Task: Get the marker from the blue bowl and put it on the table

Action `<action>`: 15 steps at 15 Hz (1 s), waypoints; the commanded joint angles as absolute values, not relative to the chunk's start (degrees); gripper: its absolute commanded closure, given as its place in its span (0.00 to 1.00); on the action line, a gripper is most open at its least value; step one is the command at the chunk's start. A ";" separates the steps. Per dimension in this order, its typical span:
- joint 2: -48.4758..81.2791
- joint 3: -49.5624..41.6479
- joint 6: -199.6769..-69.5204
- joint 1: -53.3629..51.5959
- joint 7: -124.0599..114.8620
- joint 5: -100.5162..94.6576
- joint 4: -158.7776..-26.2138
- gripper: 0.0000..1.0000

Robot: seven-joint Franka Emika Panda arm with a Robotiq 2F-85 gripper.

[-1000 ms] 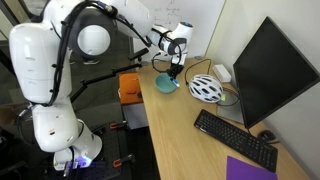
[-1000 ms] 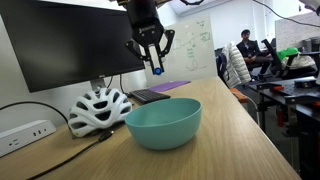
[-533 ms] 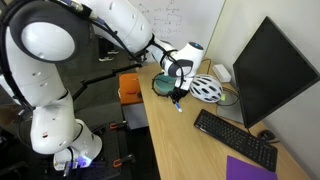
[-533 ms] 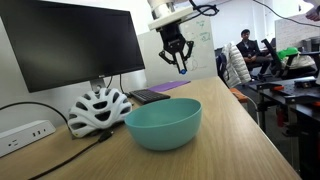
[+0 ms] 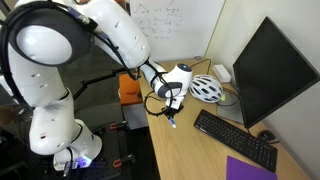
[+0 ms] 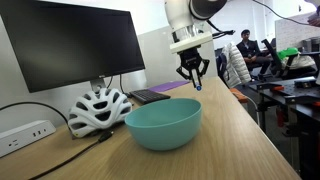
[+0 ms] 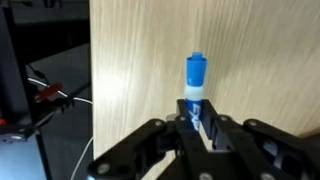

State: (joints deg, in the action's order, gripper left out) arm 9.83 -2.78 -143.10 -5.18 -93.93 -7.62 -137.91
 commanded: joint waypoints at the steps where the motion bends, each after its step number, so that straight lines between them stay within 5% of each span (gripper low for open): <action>1: 10.61 -3.55 -148.06 -5.75 -96.56 -8.82 -139.13 0.95; 3: 11.34 -3.59 -149.21 -5.71 -96.78 -7.42 -139.05 0.95; 4: 11.32 -3.94 -149.63 -6.06 -97.63 -8.23 -139.17 0.56; 5: 11.32 -3.97 -149.98 -6.04 -97.64 -7.90 -139.29 0.55; 12: 1.44 -2.87 -147.04 -5.12 -97.13 -6.22 -142.40 0.04; 15: -4.65 -1.65 -143.08 -4.09 -98.49 -7.68 -143.57 0.00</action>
State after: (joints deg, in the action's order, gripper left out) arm 1.33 -3.02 -146.74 -5.17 -96.89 -7.38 -141.06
